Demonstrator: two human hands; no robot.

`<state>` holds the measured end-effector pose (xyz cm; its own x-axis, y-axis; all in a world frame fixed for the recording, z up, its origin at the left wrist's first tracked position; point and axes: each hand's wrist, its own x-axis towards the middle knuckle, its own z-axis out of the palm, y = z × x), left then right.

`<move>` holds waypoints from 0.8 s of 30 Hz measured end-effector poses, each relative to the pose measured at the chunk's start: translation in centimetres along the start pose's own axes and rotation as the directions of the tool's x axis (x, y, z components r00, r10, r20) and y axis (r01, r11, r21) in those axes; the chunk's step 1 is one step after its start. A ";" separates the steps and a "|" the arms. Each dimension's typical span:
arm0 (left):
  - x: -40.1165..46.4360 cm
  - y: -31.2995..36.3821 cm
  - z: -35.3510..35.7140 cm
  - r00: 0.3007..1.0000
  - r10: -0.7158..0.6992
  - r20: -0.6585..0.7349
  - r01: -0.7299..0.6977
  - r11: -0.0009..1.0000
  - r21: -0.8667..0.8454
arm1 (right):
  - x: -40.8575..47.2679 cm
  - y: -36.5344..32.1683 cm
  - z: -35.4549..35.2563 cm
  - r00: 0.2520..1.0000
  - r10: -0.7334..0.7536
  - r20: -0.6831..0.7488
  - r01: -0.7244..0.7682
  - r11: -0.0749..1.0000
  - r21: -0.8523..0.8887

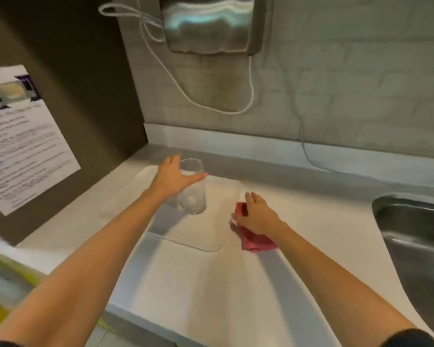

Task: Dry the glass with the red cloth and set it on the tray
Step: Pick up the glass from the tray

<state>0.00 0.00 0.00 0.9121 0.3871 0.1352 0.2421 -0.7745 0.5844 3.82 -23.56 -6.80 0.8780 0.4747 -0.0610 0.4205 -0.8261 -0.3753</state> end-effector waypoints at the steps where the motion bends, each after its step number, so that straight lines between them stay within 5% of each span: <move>1: 0.0 -0.1 0.3 1.000 -0.020 -0.005 0.020 1.000 -0.013 | -0.4 0.1 0.9 0.999 0.029 0.040 -0.028 1.000 -0.012; 6: 0.2 -0.8 2.3 0.997 -0.046 -0.055 0.042 0.997 -0.071 | -0.4 -0.1 4.3 0.995 0.096 0.026 -0.091 0.984 -0.152; 14: 0.3 -0.7 3.9 0.963 -0.053 -0.264 -0.020 0.964 -0.266 | 0.3 -1.1 5.4 0.975 0.194 -0.106 -0.208 0.968 -0.141; 16: 0.2 -0.8 3.9 0.962 -0.044 -0.269 -0.042 0.951 -0.307 | 0.4 -0.6 4.9 0.968 0.165 -0.189 -0.169 0.986 -0.006; 18: 0.1 -1.0 3.5 0.967 -0.071 -0.245 -0.032 0.919 -0.393 | -0.1 0.1 3.3 0.922 0.241 -0.304 -0.139 0.936 0.323; 20: 0.1 -1.3 2.7 0.966 -0.132 -0.222 -0.007 0.847 -0.531 | -0.3 0.8 1.7 0.891 0.366 -0.268 -0.094 0.727 0.680; 22: -0.2 -1.0 1.7 0.967 -0.203 -0.152 0.036 0.703 -0.710 | -0.6 0.8 0.2 0.919 0.388 -0.069 -0.032 0.250 0.968; 24: -0.6 -0.2 0.9 0.974 -0.225 -0.032 0.086 0.494 -0.865 | -1.0 0.0 -1.5 0.965 0.260 0.037 0.012 -0.187 0.982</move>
<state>-0.28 -0.56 -0.90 0.8229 0.5676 0.0255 -0.0880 0.0831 0.9926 3.29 -24.50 -5.34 0.9479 0.2548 -0.1910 -0.2925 0.4592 -0.8388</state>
